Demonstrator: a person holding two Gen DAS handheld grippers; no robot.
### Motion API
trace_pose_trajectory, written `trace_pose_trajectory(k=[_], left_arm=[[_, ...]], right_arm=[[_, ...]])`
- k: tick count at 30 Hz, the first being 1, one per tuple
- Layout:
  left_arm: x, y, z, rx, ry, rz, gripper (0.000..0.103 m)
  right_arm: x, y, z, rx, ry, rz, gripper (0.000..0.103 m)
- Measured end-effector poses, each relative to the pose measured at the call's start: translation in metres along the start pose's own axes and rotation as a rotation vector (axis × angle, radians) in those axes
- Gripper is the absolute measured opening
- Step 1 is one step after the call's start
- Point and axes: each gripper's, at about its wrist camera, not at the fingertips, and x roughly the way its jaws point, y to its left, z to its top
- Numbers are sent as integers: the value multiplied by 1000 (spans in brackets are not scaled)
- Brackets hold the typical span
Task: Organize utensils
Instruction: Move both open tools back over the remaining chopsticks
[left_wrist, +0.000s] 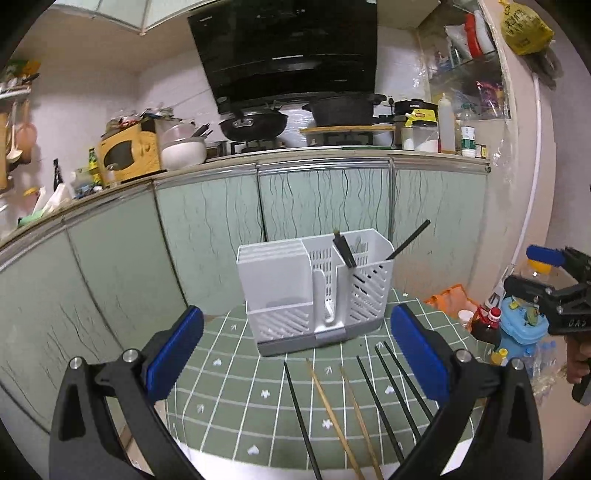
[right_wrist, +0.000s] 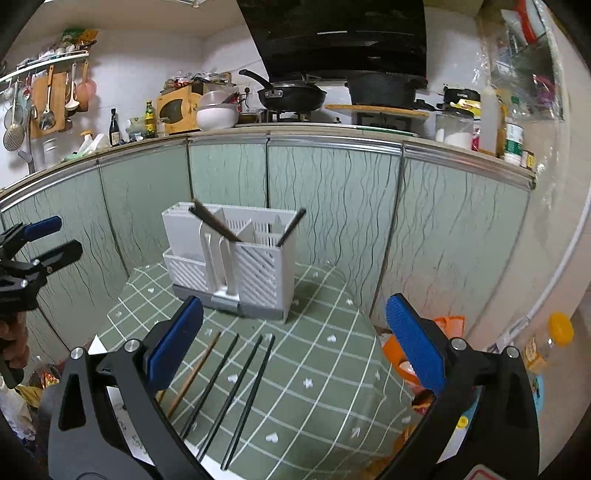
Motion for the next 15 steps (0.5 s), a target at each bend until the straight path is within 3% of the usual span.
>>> trace_pose_trajectory(k=[15], left_arm=[[-22,8,-70,-50,26,65,99]], right_arm=[[-13,16,-71,-2,23,-32,95]])
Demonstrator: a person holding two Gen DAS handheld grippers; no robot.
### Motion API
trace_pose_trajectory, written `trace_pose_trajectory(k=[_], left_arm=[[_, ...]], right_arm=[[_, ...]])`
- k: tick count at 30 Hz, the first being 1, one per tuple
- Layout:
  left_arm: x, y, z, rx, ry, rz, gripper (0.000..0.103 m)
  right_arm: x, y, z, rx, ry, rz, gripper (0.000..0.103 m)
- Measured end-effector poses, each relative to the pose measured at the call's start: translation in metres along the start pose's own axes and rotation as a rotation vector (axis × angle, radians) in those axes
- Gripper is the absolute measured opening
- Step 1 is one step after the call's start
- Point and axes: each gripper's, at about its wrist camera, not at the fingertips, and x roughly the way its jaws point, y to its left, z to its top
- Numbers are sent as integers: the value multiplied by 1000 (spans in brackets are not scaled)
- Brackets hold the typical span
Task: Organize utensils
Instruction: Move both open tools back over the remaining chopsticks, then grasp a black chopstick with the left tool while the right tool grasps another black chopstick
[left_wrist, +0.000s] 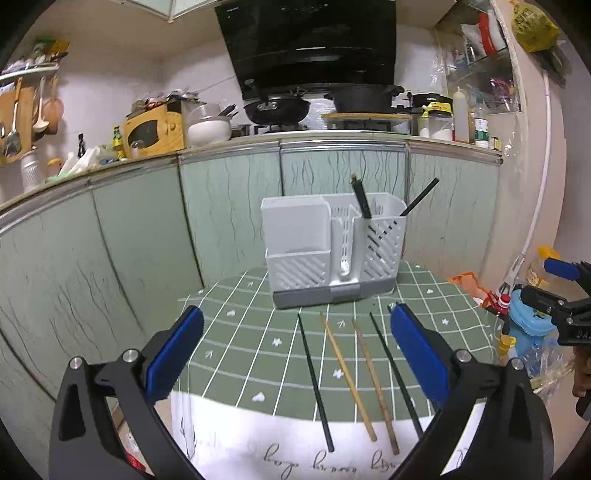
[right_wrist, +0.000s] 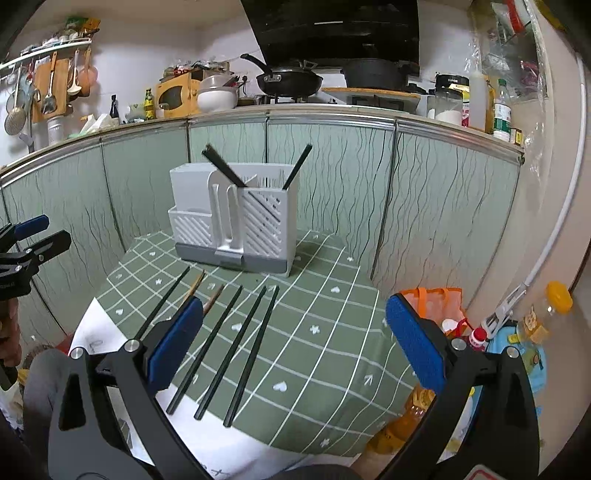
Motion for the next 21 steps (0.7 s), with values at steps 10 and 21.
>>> trace_pose_trajectory(k=[10,21], left_arm=[[1,10,-40,-36,28,-3,99],[21,10,-77,-25,94,2,99]], right_arm=[[1,10,-34,-19,18,-40,95],[27,25,-63,-17,91,-20,95]])
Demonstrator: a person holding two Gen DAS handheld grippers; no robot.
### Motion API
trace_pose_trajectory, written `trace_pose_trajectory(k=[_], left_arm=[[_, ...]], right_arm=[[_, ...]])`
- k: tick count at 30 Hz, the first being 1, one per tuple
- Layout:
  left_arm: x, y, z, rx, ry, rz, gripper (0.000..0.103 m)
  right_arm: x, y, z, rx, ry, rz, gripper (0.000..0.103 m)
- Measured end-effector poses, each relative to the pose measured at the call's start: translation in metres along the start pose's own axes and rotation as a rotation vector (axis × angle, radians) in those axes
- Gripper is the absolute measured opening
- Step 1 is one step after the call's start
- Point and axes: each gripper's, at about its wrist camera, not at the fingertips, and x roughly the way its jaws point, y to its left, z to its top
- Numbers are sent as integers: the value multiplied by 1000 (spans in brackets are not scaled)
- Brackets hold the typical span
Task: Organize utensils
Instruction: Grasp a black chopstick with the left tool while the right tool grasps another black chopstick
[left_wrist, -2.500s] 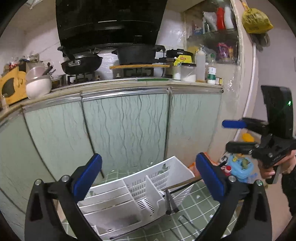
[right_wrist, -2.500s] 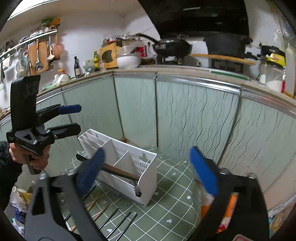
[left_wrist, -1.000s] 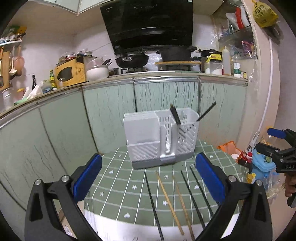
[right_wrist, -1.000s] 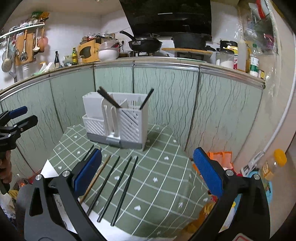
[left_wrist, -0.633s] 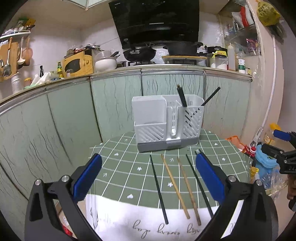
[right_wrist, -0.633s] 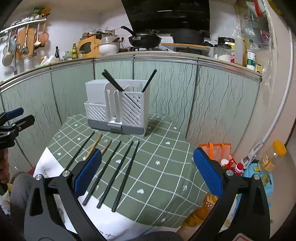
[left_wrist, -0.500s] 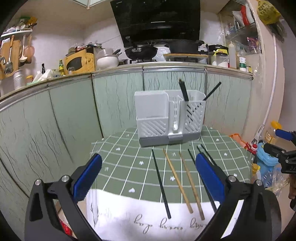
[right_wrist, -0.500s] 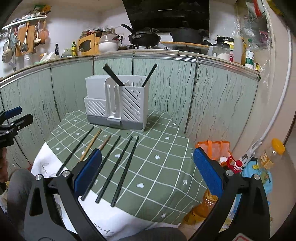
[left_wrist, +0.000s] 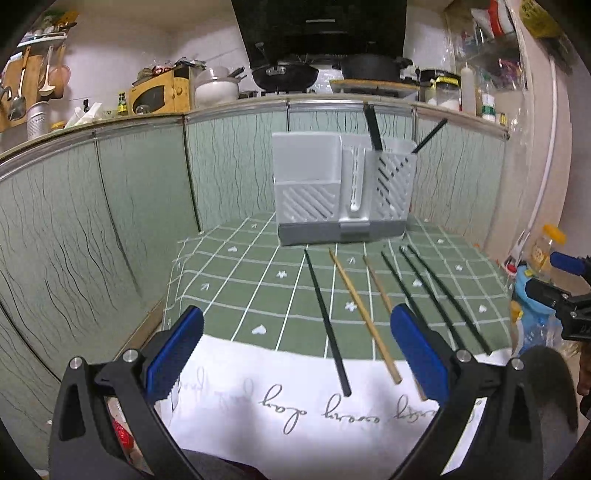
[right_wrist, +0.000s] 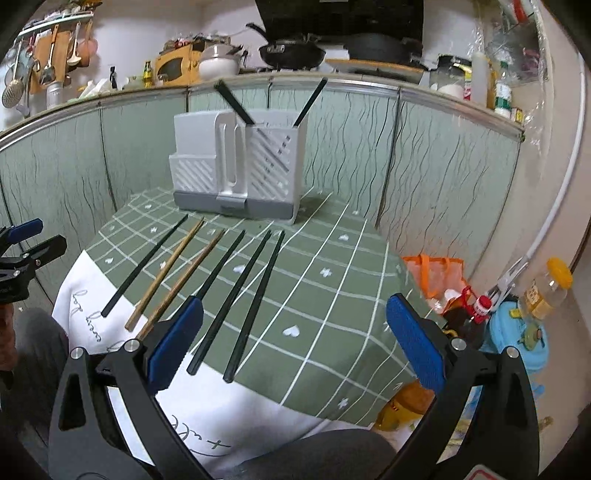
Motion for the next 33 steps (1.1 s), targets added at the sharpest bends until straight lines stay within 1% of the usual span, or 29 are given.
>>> trace_pose_trajectory(k=[5,11,15,17,19,20,22,23,24,25,26,27,28,31,33], left_arm=[[14,-1,-12,18,45,5,99],[31,-6,-22,36,105,-1,99],[44,-10,-26,37,145,3,97],[49,-11,-28,33,166,6,88],[56,-12,-30,26,193,4,85],[58,-13,-30,23,201,4,82],[63,-15,-33,22,220,1,76],[65,-17,-34,22,229,-2,73],[67,-18,-34,22,233,-5,71],[68,-19,-35,23,238,-7,67],[70,-20,-36,24,244,-8,64],[71,-21,-37,25,250,-9,62],[73,-21,-37,23,259,-11,56],[75,-22,-39,5,260,-13,50],[76,-23,-40,5,258,-10,44]], right_arm=[[18,7,-11,-1,50,8,94],[39,14,-22,6,117,2,89],[52,15,-28,35,171,-2,81],[55,15,-29,40,179,-3,76],[58,16,-30,42,190,5,69],[60,17,-30,43,195,7,67],[62,19,-32,45,204,11,58],[63,19,-33,48,206,12,55],[64,20,-34,50,209,14,50],[65,21,-35,52,211,16,45],[66,22,-36,52,213,17,43],[66,22,-36,50,212,17,38],[65,24,-37,41,210,10,32],[67,28,-38,29,211,12,23],[67,30,-38,29,207,14,20]])
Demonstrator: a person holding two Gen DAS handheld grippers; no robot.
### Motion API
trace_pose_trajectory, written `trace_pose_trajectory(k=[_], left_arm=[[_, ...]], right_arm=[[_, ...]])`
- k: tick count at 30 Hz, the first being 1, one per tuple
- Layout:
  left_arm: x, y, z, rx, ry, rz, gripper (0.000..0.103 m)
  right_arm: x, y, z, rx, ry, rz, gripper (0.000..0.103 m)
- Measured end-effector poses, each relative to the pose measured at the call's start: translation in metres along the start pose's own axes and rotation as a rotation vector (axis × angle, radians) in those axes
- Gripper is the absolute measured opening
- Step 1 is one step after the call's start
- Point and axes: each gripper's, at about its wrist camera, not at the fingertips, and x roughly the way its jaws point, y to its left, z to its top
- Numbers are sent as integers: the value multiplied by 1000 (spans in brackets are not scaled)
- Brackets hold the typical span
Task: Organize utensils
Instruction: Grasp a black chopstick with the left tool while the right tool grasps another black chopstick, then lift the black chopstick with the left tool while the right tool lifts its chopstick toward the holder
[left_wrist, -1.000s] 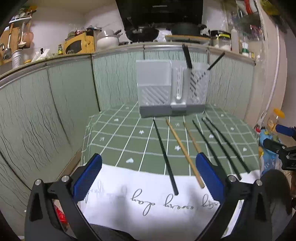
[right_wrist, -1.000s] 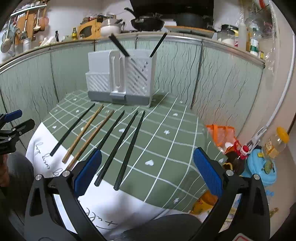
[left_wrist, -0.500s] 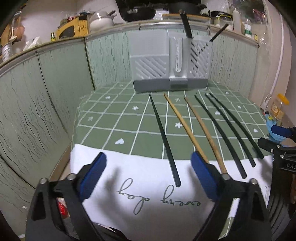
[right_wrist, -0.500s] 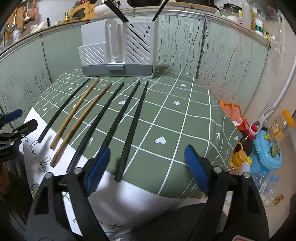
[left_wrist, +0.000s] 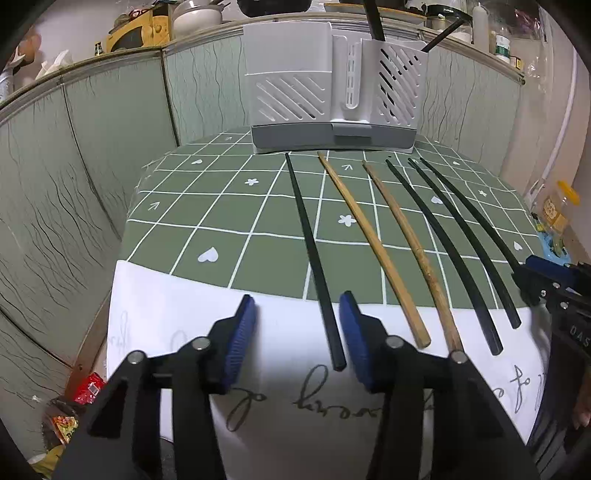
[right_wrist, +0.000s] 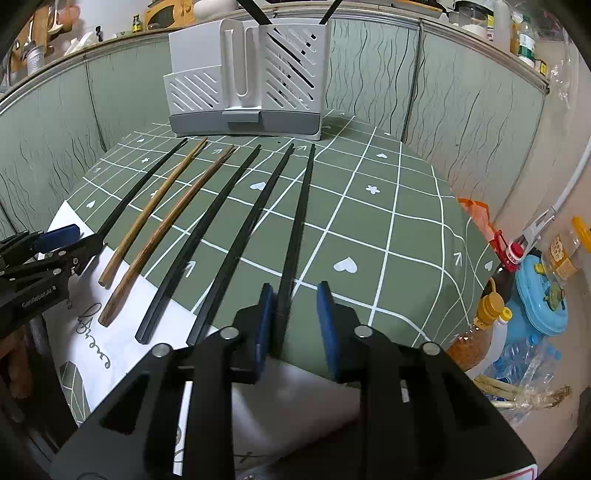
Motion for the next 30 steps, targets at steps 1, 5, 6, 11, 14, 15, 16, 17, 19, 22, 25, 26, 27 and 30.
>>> trace_pose_trajectory(k=[1,5,6,11,14,15,16,17,19,22,25,26,27,30], left_arm=[[0,-1,0,0,0,0,38],[1,-1,0,-2,-3,37,16],[1,1,0,-8,-3,43,14],[2,6,-1,-23,-2,36,8],[2,6,-1,-31,-6,35,8],[2,6,-1,-34,-4,33,8],[2,6,-1,-40,-2,28,8],[1,8,0,-48,3,19,8],[0,9,0,-56,4,9,8],[-6,10,1,-55,-2,8,8],[-13,11,3,-54,-14,7,8],[-17,10,4,-53,-19,5,8],[-19,11,5,-52,-23,4,8],[-28,11,9,-50,-41,-4,8]], right_arm=[[0,0,0,0,-1,-1,19],[1,-2,0,12,-3,-16,11],[1,-3,0,19,-3,-20,8],[1,-2,0,19,-3,-32,6],[1,-4,0,30,-3,-24,6],[0,-5,0,33,-4,-20,6],[0,-6,0,37,-3,-16,6],[0,-6,0,40,-1,-13,6],[-1,-8,1,50,1,-5,6],[-4,-10,1,58,1,3,6],[-10,-10,3,57,-4,10,6],[-13,-9,5,55,-8,11,6],[-16,-9,6,54,-13,14,6],[-25,-8,11,54,-29,20,6]])
